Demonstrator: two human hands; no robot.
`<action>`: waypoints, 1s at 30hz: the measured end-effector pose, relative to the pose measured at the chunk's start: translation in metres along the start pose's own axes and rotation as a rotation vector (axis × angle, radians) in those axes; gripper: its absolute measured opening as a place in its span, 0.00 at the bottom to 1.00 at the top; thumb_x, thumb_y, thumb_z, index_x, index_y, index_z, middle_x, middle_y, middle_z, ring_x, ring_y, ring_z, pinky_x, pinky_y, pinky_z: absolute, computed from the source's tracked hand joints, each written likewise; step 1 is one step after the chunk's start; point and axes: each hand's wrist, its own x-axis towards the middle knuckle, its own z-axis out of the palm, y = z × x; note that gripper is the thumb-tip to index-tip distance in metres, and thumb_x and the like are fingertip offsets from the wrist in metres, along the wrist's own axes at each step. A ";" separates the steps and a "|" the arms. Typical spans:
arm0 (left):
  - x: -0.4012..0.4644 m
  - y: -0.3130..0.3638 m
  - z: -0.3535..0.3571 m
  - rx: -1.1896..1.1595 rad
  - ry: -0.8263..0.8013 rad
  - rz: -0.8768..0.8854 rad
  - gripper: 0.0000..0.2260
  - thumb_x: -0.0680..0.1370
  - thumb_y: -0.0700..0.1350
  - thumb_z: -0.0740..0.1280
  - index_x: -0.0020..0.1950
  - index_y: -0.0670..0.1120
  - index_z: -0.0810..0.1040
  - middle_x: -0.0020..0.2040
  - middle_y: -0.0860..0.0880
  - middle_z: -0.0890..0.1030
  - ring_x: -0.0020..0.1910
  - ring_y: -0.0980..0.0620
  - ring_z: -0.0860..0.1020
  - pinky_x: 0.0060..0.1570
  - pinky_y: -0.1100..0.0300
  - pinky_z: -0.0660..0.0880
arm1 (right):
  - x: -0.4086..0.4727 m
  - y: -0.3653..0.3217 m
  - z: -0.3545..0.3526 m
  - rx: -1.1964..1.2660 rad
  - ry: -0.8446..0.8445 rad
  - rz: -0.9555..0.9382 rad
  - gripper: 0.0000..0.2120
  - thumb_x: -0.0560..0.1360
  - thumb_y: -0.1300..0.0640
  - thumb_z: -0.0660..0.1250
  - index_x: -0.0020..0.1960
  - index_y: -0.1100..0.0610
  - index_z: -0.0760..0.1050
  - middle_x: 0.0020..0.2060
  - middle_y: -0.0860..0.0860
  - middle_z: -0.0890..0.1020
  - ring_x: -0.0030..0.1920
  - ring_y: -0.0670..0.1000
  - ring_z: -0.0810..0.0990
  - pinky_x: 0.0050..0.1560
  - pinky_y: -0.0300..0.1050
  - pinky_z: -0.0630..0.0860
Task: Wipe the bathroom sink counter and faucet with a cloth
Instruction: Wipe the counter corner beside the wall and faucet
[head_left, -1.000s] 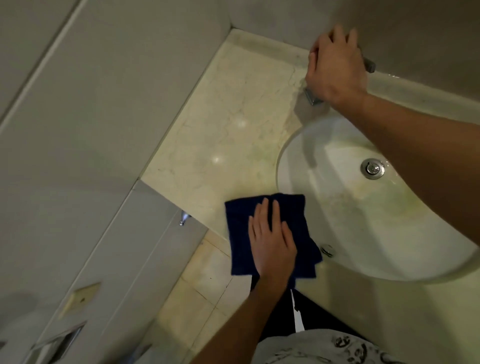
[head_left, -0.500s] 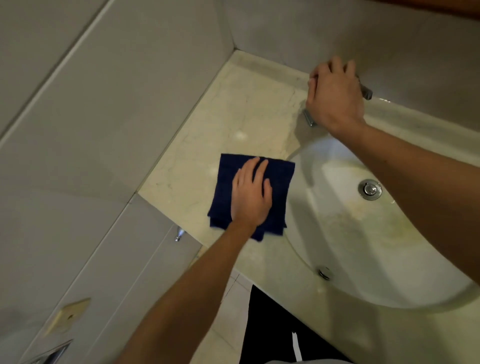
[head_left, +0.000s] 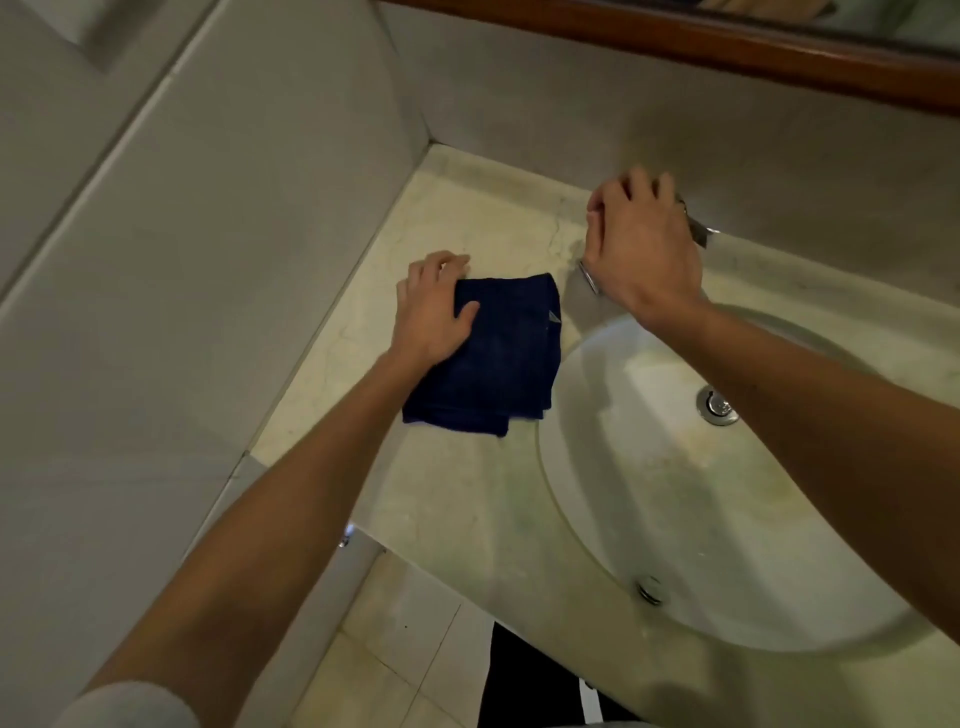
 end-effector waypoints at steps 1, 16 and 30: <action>0.009 -0.006 -0.011 0.029 -0.072 -0.011 0.28 0.79 0.53 0.69 0.77 0.47 0.67 0.72 0.46 0.71 0.72 0.42 0.65 0.70 0.49 0.60 | 0.000 -0.001 0.000 -0.006 0.000 0.000 0.16 0.84 0.52 0.55 0.62 0.60 0.75 0.58 0.59 0.75 0.58 0.61 0.73 0.58 0.59 0.75; 0.032 -0.013 -0.020 -0.036 0.047 0.219 0.25 0.74 0.53 0.75 0.68 0.48 0.75 0.66 0.47 0.72 0.63 0.47 0.71 0.65 0.53 0.66 | -0.001 -0.005 -0.005 0.008 -0.022 0.044 0.15 0.83 0.52 0.56 0.60 0.59 0.76 0.56 0.58 0.76 0.56 0.61 0.73 0.56 0.60 0.76; -0.044 -0.048 0.028 0.219 0.076 0.759 0.14 0.79 0.48 0.66 0.61 0.44 0.82 0.57 0.45 0.82 0.47 0.47 0.79 0.40 0.54 0.75 | -0.004 -0.006 -0.006 0.045 -0.019 0.066 0.14 0.84 0.51 0.58 0.63 0.57 0.76 0.59 0.56 0.75 0.60 0.58 0.72 0.58 0.56 0.77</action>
